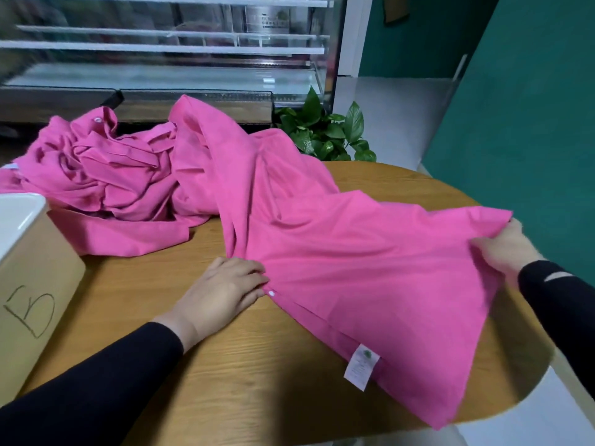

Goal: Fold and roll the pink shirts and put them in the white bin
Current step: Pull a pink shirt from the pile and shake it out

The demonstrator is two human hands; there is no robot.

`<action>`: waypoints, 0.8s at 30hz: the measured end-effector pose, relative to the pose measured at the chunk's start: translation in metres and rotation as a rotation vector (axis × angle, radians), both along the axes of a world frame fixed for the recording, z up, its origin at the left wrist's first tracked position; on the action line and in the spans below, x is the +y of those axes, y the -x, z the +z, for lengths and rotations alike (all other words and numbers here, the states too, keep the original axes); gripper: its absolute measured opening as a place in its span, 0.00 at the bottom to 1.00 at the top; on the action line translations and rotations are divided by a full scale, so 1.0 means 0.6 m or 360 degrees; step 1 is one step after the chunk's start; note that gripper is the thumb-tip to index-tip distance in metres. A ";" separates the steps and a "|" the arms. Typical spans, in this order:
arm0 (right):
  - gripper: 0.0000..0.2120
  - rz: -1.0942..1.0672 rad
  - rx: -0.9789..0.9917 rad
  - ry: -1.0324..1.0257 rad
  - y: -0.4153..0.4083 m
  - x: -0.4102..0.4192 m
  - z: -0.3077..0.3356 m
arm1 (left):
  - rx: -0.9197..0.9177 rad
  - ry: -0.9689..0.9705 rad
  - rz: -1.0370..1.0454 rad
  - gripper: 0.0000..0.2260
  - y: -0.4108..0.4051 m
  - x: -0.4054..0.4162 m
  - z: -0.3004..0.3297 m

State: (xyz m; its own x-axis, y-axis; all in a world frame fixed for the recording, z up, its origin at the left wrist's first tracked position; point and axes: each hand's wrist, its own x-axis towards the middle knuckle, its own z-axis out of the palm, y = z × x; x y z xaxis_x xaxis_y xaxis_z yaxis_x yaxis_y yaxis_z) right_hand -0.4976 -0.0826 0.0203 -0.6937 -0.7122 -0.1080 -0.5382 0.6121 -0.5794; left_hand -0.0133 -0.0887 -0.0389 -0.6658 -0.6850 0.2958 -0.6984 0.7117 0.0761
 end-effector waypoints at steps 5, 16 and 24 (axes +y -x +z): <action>0.36 0.0487 0.0454 0.0515 -0.165 0.036 0.007 | 0.0029 0.0177 -0.0079 0.05 0.081 0.028 0.010; 0.39 0.0932 0.0531 -0.0029 -0.272 0.135 -0.109 | -0.0043 0.0115 -0.0459 0.15 0.132 0.075 0.022; 0.41 0.1323 0.0632 -0.0062 -0.194 0.143 -0.095 | -0.0221 0.0191 -0.0069 0.11 0.059 0.004 0.015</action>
State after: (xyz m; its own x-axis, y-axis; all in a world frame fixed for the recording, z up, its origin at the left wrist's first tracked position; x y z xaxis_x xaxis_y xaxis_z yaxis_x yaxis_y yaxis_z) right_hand -0.3812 0.0029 -0.0369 0.0480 -0.9988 -0.0056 -0.9684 -0.0452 -0.2453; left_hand -0.0487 -0.0863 -0.0299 -0.7343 -0.6199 0.2767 -0.6645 0.7397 -0.1062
